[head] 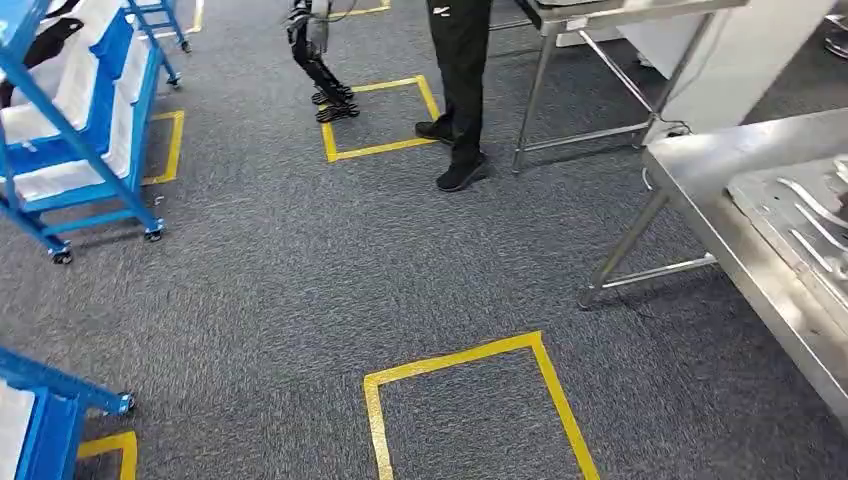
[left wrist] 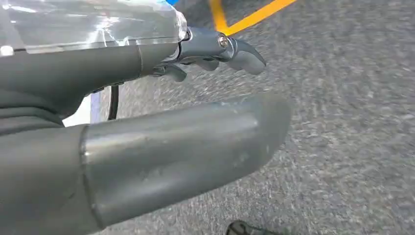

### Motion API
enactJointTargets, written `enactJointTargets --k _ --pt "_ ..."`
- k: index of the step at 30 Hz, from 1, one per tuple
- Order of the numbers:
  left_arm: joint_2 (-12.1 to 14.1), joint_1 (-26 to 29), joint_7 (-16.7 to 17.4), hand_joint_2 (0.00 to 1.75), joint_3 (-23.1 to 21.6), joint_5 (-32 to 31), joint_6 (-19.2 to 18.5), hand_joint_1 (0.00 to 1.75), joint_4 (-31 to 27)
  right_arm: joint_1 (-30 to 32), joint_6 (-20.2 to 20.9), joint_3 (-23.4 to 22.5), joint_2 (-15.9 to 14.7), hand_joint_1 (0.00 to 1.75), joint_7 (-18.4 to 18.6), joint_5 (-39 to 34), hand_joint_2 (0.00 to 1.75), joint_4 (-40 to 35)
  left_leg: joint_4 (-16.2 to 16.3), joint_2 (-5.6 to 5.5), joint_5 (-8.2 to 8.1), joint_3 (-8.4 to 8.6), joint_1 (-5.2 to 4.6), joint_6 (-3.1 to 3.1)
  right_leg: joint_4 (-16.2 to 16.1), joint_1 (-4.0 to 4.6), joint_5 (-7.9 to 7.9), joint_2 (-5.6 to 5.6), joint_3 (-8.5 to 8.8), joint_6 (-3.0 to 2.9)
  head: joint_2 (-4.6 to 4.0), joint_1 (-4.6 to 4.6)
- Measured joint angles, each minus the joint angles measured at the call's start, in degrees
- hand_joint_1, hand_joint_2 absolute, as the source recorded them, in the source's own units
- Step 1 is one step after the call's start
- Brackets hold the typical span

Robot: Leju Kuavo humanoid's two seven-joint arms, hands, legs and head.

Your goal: Take the parts from the cabinet and place them on the table.

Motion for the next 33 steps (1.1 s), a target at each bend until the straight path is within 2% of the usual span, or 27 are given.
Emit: enactJointTargets --k 1,2,3,4,6,7,8,9,11,12,13,15,16,17,18,21,22,23,24,26,27,28,29,30,31,32,33 --pt "0.0 -0.1 0.0 0.00 0.0 0.0 0.0 0.00 0.0 0.0 0.0 0.0 0.0 0.00 0.0 0.0 0.00 0.0 -5.0 2.14 1.38 2.83 -0.04 0.17 0.2 0.10 -0.29 -0.60 0.16 0.32 0.00 0.00" --pt "0.0 -0.3 0.0 0.00 0.0 0.0 0.0 0.00 0.0 0.0 0.0 0.0 0.0 0.00 0.0 0.0 0.00 0.0 -6.3 3.24 0.48 3.52 -0.80 0.40 0.6 0.62 -0.65 -1.13 -0.01 0.75 0.00 -0.02" --pt "0.0 -0.3 0.0 0.00 0.0 0.0 0.0 0.00 0.0 0.0 0.0 0.0 0.0 0.00 0.0 0.0 0.00 0.0 -6.2 2.43 0.78 3.28 -0.62 0.99 0.6 0.62 -0.67 -1.56 0.03 0.87 0.00 0.18" --pt "0.0 -0.2 0.0 0.00 0.0 0.0 0.0 0.00 0.0 -0.2 0.0 0.0 0.0 0.00 0.0 0.0 0.00 0.0 -6.2 1.98 0.77 3.11 -0.67 1.08 0.6 0.62 -0.63 -1.96 0.19 0.99 0.00 0.11" --pt "0.0 0.1 0.0 0.00 0.0 0.0 0.0 0.00 0.0 -0.5 0.0 0.0 0.0 0.00 -0.1 0.0 0.00 0.0 -6.6 0.88 1.05 3.07 -0.73 1.87 0.5 0.49 -0.72 -2.86 0.41 1.53 0.00 0.07" --pt "-0.1 0.1 0.0 0.00 0.0 0.0 0.0 0.00 0.0 -0.5 0.2 0.0 0.0 0.00 -0.1 0.0 0.00 0.0 -7.0 0.35 1.39 3.30 -0.44 2.37 1.2 0.10 -1.55 -1.51 0.36 1.89 0.00 0.09" --pt "-0.1 0.0 0.0 0.00 0.0 0.0 0.0 0.00 0.0 -0.4 0.2 0.0 0.0 0.00 -0.1 0.0 0.00 0.0 -7.1 -0.09 1.54 3.19 -0.40 2.65 3.5 0.03 -3.53 1.31 -0.71 2.05 0.00 0.11" --pt "-0.1 -0.2 0.0 0.00 0.0 0.0 0.0 0.00 0.0 -0.2 0.3 0.0 0.0 0.00 -0.2 0.0 0.00 0.0 -7.1 -0.64 1.66 2.97 -0.41 2.85 7.7 -0.08 -6.01 3.02 -2.65 2.16 0.00 0.15" --pt "-0.1 -0.3 0.0 0.00 0.0 0.0 0.0 0.00 0.0 -0.1 0.3 0.0 -0.1 0.00 -0.2 0.0 0.00 0.0 -7.1 -1.92 1.75 2.79 -0.59 2.99 16.4 -0.18 -9.53 4.04 -6.91 2.27 0.00 0.13" --pt "-0.1 -0.2 0.0 0.00 0.0 0.0 0.0 0.00 0.0 -0.1 0.3 0.0 -0.1 0.00 -0.2 0.0 0.00 0.0 -7.0 -2.70 1.75 2.78 -0.67 2.99 18.3 -0.18 -9.39 4.13 -7.98 2.23 0.00 0.13" --pt "-0.1 -0.2 0.0 0.00 0.0 0.0 0.0 0.00 0.0 0.0 0.3 0.0 -0.1 0.00 -0.2 0.0 0.00 0.0 -6.9 -3.44 1.75 2.85 -0.71 2.98 17.4 -0.18 -7.88 4.17 -7.72 2.12 0.00 0.13" --pt "-0.1 -0.1 0.0 0.00 0.0 0.0 0.0 0.00 0.0 0.0 0.3 0.0 -0.2 0.00 -0.2 0.0 0.00 0.0 -6.7 -5.06 1.74 2.91 -0.73 2.96 9.8 -0.17 -2.62 4.69 -4.50 1.66 0.00 0.13" --pt "-0.1 -0.2 0.0 0.00 0.0 0.0 0.0 0.00 0.0 0.0 0.3 0.0 -0.2 0.00 -0.2 0.0 0.00 0.0 -6.6 -5.83 1.70 2.91 -0.71 2.90 4.5 -0.17 0.18 6.40 -2.26 1.31 0.00 0.13" --pt "-0.2 -0.2 0.0 0.00 0.0 0.0 0.0 0.00 0.0 0.0 0.3 0.0 -0.2 0.00 -0.2 0.0 0.00 0.1 -6.6 -6.17 1.70 2.75 -0.65 2.85 2.6 -0.19 0.24 8.79 -1.60 1.07 0.00 0.13" --pt "-0.3 -0.4 0.0 0.00 0.0 0.0 0.0 0.00 0.0 0.1 0.3 0.0 -0.2 0.00 -0.2 0.0 0.00 0.1 -6.2 -6.90 1.81 2.34 -0.87 2.36 1.5 -0.20 0.10 9.29 -1.32 0.90 0.00 0.11" --pt "-0.3 -0.1 0.0 0.00 0.0 0.0 0.0 0.00 0.0 -0.3 0.3 0.1 -0.2 0.00 -0.3 0.0 0.00 0.1 -6.7 -8.55 2.49 1.67 -0.35 1.17 1.3 0.17 0.25 7.71 -1.46 0.60 0.00 0.11" --pt "-0.2 -0.1 0.0 0.00 0.0 0.0 0.1 0.00 0.0 -0.2 0.3 0.0 -0.2 0.00 -0.3 0.0 0.00 0.1 -6.3 -8.17 2.12 1.55 -0.49 0.90 0.3 -0.63 0.75 6.82 -1.04 0.02 0.00 0.09" --pt "-0.2 -0.1 0.0 0.00 0.0 0.0 0.1 0.00 0.0 0.0 0.3 0.0 -0.2 0.00 -0.3 0.0 0.00 0.1 -5.0 -4.66 1.01 1.03 -0.74 0.77 -0.2 -0.31 0.94 5.94 -0.67 -0.19 0.00 0.09" --pt "-0.3 -0.1 0.0 0.00 0.0 0.0 0.1 0.00 0.0 0.1 0.3 0.0 -0.2 0.00 -0.3 0.0 0.00 0.1 -1.9 -2.69 -1.04 -0.42 -0.70 0.51 -0.2 -0.19 0.92 5.14 -0.57 -0.67 0.00 -0.09" --pt "-0.4 -0.3 0.0 0.00 0.0 0.0 0.1 0.00 0.0 0.2 0.6 0.0 -0.2 0.00 -0.3 0.0 0.00 0.1 7.3 -1.62 -5.31 -4.79 -0.33 -0.03 -0.1 0.14 0.81 3.29 -0.68 -0.82 0.00 -0.07" --pt "-0.4 -0.2 0.0 0.00 0.0 0.1 0.1 0.00 0.0 0.2 0.7 0.0 -0.2 0.00 -0.3 0.0 0.00 0.1 10.4 -1.47 -6.12 -6.23 -0.20 -0.28 -0.1 0.20 0.75 2.47 -0.71 -0.87 0.00 -0.09" --pt "-0.4 -0.1 0.0 0.00 0.0 0.1 0.1 0.00 0.0 0.1 0.8 0.0 -0.2 0.00 -0.3 0.0 0.00 0.1 10.9 -1.29 -5.64 -6.41 -0.11 -0.47 -0.1 0.19 0.67 1.69 -0.68 -0.79 0.00 -0.09" --pt "-0.4 0.0 0.0 0.00 0.0 0.1 0.1 0.00 0.0 0.1 0.8 0.0 -0.2 0.00 -0.3 0.0 0.00 0.1 8.6 -1.12 -3.87 -5.15 0.04 -0.62 -0.1 0.15 0.57 0.95 -0.60 -0.71 0.00 -0.11" --pt "-0.4 0.0 0.0 0.00 0.0 0.1 0.1 0.00 0.0 0.1 0.8 0.0 -0.2 0.00 -0.3 0.0 0.00 0.1 4.3 -0.73 -1.57 -2.85 0.15 -0.69 0.1 0.10 0.42 0.27 -0.51 -0.52 0.00 -0.09" --pt "-0.4 0.0 0.0 0.00 0.0 0.1 0.1 0.00 0.0 0.1 0.8 0.0 -0.2 0.00 -0.3 0.0 0.00 0.1 -1.0 0.41 0.72 0.04 0.17 -0.68 0.2 0.04 0.21 -0.34 -0.38 -0.30 0.00 -0.11" --pt "-0.4 -0.1 0.0 0.00 0.0 0.1 0.1 0.00 0.0 0.1 0.8 0.0 -0.2 0.00 -0.3 0.0 0.00 0.1 -5.5 3.32 1.56 2.48 0.12 -0.55 0.5 0.22 -0.11 -0.86 -0.24 0.11 0.00 -0.11" --pt "-0.4 -0.3 0.0 0.00 0.0 0.1 0.1 0.00 0.0 0.1 0.7 0.0 -0.2 0.00 -0.3 0.0 0.00 0.1 -6.2 4.31 1.08 2.92 -0.47 -0.09 0.9 0.72 -0.51 -1.38 -0.39 0.56 0.00 -0.09"
